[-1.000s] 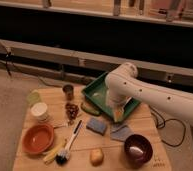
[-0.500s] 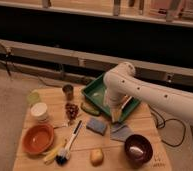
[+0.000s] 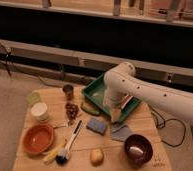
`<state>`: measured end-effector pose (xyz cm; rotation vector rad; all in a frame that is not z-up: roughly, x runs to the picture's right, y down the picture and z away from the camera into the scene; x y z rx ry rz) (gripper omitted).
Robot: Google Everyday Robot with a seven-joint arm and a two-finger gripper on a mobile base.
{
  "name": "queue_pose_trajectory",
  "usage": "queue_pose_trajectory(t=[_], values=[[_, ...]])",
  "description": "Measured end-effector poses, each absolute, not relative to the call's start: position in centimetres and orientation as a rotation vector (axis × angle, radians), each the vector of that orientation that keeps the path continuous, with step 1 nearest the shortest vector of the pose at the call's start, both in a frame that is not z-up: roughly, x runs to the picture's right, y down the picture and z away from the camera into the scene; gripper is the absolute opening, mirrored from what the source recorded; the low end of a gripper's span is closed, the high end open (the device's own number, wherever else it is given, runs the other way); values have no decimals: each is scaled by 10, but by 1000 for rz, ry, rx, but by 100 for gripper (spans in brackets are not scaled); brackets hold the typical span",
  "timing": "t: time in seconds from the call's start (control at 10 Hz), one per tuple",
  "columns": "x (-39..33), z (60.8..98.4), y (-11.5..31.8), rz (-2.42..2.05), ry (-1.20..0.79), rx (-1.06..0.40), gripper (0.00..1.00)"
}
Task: Stack cups on top of each other
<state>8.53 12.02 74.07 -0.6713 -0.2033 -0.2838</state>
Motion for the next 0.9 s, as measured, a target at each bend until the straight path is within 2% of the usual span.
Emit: queue_pose_trajectory(t=[0.9], values=[[78, 750, 126, -237, -222, -682, 65]])
